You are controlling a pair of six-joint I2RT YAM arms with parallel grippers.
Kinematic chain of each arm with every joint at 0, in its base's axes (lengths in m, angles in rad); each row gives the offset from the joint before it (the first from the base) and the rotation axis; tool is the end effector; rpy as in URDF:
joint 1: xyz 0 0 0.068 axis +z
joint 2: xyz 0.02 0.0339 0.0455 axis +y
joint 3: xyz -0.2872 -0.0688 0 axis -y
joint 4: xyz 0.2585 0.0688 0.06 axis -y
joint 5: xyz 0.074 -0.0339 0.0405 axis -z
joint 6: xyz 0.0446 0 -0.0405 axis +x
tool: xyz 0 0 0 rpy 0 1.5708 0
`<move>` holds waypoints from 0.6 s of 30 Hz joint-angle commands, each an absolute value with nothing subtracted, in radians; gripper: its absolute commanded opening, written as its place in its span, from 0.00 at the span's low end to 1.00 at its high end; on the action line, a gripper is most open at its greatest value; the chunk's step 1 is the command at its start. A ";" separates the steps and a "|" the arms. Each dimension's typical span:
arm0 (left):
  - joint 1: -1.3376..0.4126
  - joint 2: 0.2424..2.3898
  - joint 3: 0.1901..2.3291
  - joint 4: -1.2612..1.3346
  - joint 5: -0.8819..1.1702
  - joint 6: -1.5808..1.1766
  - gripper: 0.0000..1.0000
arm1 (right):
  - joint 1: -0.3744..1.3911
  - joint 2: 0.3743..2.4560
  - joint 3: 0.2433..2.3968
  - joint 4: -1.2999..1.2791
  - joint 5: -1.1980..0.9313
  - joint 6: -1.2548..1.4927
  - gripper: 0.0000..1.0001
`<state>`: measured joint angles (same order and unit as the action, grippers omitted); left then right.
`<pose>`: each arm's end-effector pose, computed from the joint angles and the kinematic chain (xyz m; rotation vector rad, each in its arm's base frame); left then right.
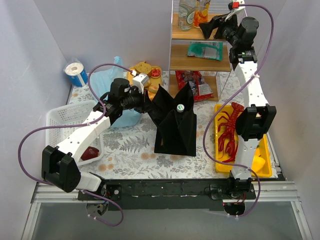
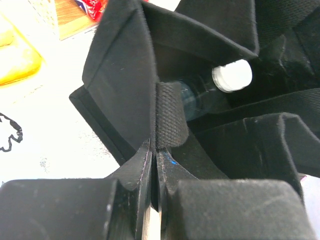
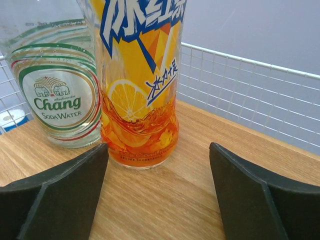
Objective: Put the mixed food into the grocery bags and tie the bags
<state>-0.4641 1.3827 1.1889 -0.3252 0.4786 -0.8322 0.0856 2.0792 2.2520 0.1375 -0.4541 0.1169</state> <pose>0.2860 -0.1661 0.3484 -0.0994 2.2906 -1.2370 0.5092 0.0633 0.5028 -0.3749 1.2516 0.4589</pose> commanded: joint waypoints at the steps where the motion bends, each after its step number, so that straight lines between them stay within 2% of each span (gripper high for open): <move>1: -0.454 1.387 1.151 -0.296 0.491 -0.813 0.00 | 0.094 2.129 2.309 0.192 -0.473 0.143 0.91; 18: -0.440 1.417 1.146 -0.296 0.515 -0.818 0.00 | 0.143 2.190 2.339 0.273 -0.416 0.132 0.97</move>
<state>-0.4454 1.4075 1.1584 -0.2825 0.5041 -0.8303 0.1303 2.1479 2.2967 0.2569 -0.4316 0.1387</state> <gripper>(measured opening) 0.030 0.963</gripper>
